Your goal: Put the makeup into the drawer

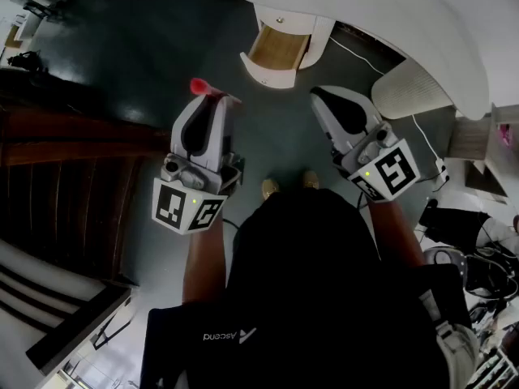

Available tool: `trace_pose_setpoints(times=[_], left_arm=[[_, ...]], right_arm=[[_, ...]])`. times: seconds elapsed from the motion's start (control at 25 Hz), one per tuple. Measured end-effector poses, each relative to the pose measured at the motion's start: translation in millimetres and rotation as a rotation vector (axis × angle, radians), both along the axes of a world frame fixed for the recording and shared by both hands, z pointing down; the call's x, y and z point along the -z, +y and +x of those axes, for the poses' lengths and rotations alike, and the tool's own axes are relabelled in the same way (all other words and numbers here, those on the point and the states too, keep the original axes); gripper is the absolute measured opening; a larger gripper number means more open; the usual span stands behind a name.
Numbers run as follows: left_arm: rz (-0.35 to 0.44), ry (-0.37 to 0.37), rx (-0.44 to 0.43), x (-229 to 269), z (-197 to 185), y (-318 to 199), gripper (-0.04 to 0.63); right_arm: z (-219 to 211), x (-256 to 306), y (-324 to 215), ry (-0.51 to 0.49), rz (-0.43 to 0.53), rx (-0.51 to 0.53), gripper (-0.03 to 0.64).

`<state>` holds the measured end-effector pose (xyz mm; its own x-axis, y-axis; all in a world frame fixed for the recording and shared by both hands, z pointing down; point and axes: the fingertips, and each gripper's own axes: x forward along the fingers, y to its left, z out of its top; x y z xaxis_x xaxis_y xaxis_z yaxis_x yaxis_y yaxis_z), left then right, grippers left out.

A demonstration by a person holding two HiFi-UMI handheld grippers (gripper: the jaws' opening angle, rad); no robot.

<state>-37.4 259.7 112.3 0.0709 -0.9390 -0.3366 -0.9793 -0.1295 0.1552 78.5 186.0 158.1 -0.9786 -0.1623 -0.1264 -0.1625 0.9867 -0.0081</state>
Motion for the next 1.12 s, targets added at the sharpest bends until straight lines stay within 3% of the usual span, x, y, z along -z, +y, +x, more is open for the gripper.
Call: trace_pose_setpoints(times=[0.44,0.72,1.12], left_arm=[[0.015,0.004,-0.031,-7,-11,6,0.054],[0.004,-0.026,-0.085,-13,-42,7,0.054],[-0.085,-0.096,-0.154,-42,-78,-53,0.054]], right_arm=[[-6,-2,3,-0.016,-0.013,-0.047,0.003],[-37,-12,7,0.003,-0.022,-0.093,0.003],[-63,-37,-37,0.047,-0.043,-0.144,0.003]])
